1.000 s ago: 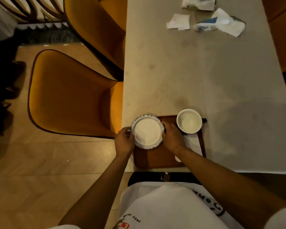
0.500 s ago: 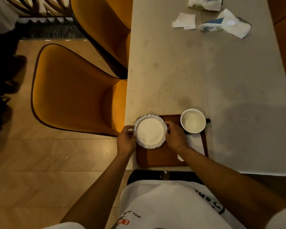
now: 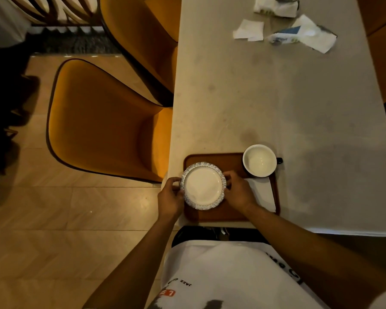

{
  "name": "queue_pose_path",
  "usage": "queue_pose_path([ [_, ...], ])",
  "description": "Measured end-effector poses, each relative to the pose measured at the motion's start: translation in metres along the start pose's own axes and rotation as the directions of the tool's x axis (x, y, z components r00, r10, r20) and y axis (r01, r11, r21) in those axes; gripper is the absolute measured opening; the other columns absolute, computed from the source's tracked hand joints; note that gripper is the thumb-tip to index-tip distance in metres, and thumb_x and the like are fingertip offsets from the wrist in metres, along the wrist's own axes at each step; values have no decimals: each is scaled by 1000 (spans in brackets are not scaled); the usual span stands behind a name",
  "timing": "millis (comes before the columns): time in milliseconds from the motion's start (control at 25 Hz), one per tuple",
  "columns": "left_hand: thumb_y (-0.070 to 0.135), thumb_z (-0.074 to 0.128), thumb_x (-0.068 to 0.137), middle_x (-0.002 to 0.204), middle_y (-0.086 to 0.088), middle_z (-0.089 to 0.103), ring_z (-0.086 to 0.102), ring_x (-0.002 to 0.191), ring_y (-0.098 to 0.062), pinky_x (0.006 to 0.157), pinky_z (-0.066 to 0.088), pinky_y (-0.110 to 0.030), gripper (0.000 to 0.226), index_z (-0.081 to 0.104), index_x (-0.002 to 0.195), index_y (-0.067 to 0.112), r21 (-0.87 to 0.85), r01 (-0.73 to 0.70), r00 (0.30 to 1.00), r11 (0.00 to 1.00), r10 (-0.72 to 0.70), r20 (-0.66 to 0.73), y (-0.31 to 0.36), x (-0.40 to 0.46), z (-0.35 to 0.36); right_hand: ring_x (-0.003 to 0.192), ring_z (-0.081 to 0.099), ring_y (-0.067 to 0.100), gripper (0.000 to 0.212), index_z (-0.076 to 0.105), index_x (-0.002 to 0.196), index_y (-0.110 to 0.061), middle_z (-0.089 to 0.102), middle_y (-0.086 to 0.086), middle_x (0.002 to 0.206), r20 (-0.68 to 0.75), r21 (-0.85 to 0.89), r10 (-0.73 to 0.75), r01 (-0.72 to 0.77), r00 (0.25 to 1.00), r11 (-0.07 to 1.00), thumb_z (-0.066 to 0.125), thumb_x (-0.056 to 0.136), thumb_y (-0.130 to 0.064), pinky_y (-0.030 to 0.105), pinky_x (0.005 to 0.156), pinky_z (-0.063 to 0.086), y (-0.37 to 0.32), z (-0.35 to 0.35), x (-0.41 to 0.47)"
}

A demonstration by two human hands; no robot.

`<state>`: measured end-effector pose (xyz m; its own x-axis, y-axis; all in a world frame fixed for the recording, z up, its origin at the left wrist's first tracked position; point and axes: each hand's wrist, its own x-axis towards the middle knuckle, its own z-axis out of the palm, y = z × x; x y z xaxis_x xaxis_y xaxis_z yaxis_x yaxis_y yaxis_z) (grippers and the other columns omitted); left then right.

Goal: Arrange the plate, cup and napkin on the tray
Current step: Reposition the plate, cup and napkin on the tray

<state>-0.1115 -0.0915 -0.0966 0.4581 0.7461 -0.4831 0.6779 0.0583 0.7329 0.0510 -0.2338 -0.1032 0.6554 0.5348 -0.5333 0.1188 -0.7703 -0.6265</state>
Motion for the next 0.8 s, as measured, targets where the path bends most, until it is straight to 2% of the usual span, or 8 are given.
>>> queue_pose_path([
  [360,3,58,92,103,-7,71,61,90,-13,53,41,-2,31,61,120,17,30,8,1000,1000,-7,-23,-10,-22,1,93,64,17,33,53,111,-25,68,0,107,28,-8,-20,20,999,1000,68,85,-12,36,76,54,11,5,-18],
  [480,2,57,92,99,-5,68,62,90,-15,52,41,-1,31,60,120,17,22,15,1000,1000,-14,-28,-12,-28,2,92,63,16,32,54,112,-23,68,0,108,31,-1,-23,23,999,1000,67,85,-11,31,75,51,12,6,-23],
  [720,-1,55,92,97,-4,65,59,86,-13,53,44,-2,32,60,119,13,23,24,999,999,-23,-34,-12,-34,2,94,65,18,31,53,112,-24,68,0,107,35,6,-32,32,999,999,68,86,-16,36,78,55,14,6,-29],
  [800,-1,57,91,96,-4,66,59,83,-12,52,42,-3,31,60,118,13,27,22,999,999,-21,-33,-12,-35,3,93,64,19,30,53,111,-24,68,1,107,25,3,-28,28,999,1000,67,87,-13,33,75,52,14,7,-30],
])
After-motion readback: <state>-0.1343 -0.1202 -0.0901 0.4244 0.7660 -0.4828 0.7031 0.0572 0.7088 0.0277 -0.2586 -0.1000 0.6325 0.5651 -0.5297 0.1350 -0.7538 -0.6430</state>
